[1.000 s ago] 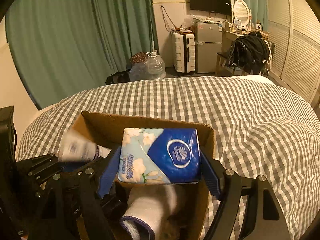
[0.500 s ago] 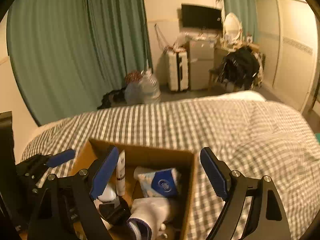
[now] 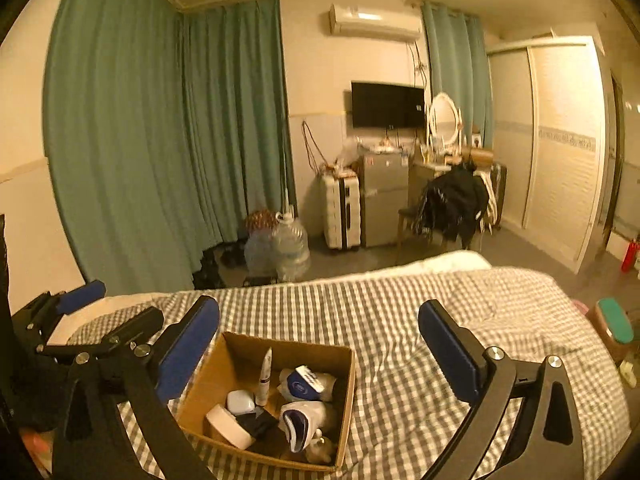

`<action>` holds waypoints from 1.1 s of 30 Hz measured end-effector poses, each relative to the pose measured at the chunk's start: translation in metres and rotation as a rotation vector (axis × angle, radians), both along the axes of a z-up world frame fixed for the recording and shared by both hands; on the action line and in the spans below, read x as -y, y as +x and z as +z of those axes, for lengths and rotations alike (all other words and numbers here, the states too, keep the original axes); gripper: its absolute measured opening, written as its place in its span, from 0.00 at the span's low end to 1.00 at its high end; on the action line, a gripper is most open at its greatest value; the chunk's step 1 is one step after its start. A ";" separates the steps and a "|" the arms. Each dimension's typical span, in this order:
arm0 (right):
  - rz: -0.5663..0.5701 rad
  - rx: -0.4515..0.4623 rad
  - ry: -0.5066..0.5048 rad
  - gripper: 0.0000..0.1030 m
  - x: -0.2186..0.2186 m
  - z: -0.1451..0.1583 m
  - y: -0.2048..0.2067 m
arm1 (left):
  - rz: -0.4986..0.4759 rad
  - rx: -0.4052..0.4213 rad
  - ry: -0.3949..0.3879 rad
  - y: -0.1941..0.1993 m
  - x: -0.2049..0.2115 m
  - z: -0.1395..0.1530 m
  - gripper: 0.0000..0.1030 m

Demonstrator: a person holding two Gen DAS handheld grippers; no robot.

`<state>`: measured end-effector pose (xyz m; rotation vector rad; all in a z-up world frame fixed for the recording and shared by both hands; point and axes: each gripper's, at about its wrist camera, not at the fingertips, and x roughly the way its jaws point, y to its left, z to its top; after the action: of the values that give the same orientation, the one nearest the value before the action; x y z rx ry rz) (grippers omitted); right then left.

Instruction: Organize objects

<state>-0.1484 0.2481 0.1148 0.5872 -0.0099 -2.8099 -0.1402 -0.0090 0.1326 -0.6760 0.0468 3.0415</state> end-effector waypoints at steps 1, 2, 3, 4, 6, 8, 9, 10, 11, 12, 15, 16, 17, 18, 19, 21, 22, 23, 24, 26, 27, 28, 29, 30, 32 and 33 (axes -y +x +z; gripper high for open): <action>0.009 -0.016 0.007 0.98 0.000 0.007 0.010 | 0.006 -0.022 -0.003 0.010 0.001 0.007 0.99; 0.017 -0.032 0.016 0.99 0.000 0.012 0.020 | 0.009 -0.037 -0.005 0.016 0.001 0.012 0.99; 0.020 -0.045 0.020 0.99 -0.002 0.016 0.028 | 0.013 -0.057 -0.004 0.026 0.003 0.017 1.00; 0.023 -0.065 0.025 0.99 -0.002 0.019 0.039 | 0.015 -0.075 -0.002 0.036 0.005 0.021 1.00; 0.023 -0.099 0.031 0.99 -0.005 0.022 0.059 | 0.015 -0.080 -0.003 0.050 0.007 0.022 1.00; 0.022 -0.121 0.030 1.00 -0.008 0.021 0.075 | 0.024 -0.067 -0.010 0.061 0.010 0.020 1.00; 0.024 -0.126 0.026 1.00 -0.008 0.019 0.083 | 0.021 -0.074 -0.006 0.067 0.011 0.017 1.00; 0.033 -0.128 0.029 1.00 -0.007 0.016 0.088 | 0.020 -0.080 -0.001 0.072 0.012 0.013 1.00; 0.040 -0.128 0.033 1.00 -0.009 0.014 0.090 | 0.021 -0.081 0.004 0.076 0.012 0.009 1.00; 0.038 -0.127 0.044 1.00 -0.008 0.010 0.093 | 0.025 -0.086 0.016 0.081 0.013 0.003 1.00; 0.014 -0.118 0.063 1.00 -0.010 -0.005 0.100 | 0.048 -0.090 0.055 0.093 0.016 -0.013 1.00; 0.015 -0.108 0.062 1.00 -0.010 -0.012 0.101 | 0.051 -0.096 0.068 0.097 0.017 -0.020 1.00; 0.018 -0.100 0.063 1.00 -0.009 -0.020 0.103 | 0.052 -0.098 0.076 0.101 0.018 -0.025 1.00; 0.019 -0.094 0.066 1.00 -0.008 -0.029 0.104 | 0.052 -0.097 0.079 0.104 0.017 -0.034 1.00; 0.012 -0.089 0.073 1.00 -0.008 -0.037 0.103 | 0.057 -0.094 0.081 0.106 0.016 -0.044 1.00; -0.007 -0.074 0.100 1.00 -0.003 -0.058 0.101 | 0.064 -0.090 0.069 0.109 0.014 -0.060 1.00; -0.008 -0.074 0.118 1.00 0.001 -0.071 0.100 | 0.074 -0.085 0.047 0.109 0.011 -0.070 1.00; -0.011 -0.068 0.127 1.00 0.004 -0.080 0.099 | 0.087 -0.081 0.032 0.108 0.011 -0.077 1.00; -0.020 -0.063 0.134 1.00 0.006 -0.089 0.097 | 0.108 -0.071 0.017 0.107 0.011 -0.086 1.00; -0.022 -0.071 0.137 1.00 0.010 -0.102 0.096 | 0.119 -0.049 0.017 0.104 0.015 -0.102 1.00; -0.022 -0.070 0.147 1.00 0.012 -0.108 0.095 | 0.127 -0.039 0.021 0.101 0.018 -0.109 1.00; -0.020 -0.065 0.171 1.00 0.017 -0.116 0.093 | 0.145 -0.029 0.022 0.098 0.022 -0.114 1.00; -0.020 -0.063 0.185 1.00 0.019 -0.118 0.092 | 0.156 -0.024 0.023 0.096 0.024 -0.117 1.00; -0.025 -0.048 0.200 1.00 0.021 -0.123 0.089 | 0.168 -0.012 0.027 0.093 0.027 -0.119 1.00; -0.019 -0.030 0.192 1.00 0.021 -0.127 0.085 | 0.175 0.003 0.033 0.089 0.031 -0.122 1.00; -0.019 -0.025 0.178 1.00 0.019 -0.128 0.084 | 0.175 0.006 0.032 0.088 0.032 -0.123 1.00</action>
<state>-0.0646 0.2288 -0.0131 0.5937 0.2435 -2.8552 -0.0519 -0.0406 0.0098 -0.7230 -0.0639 3.1983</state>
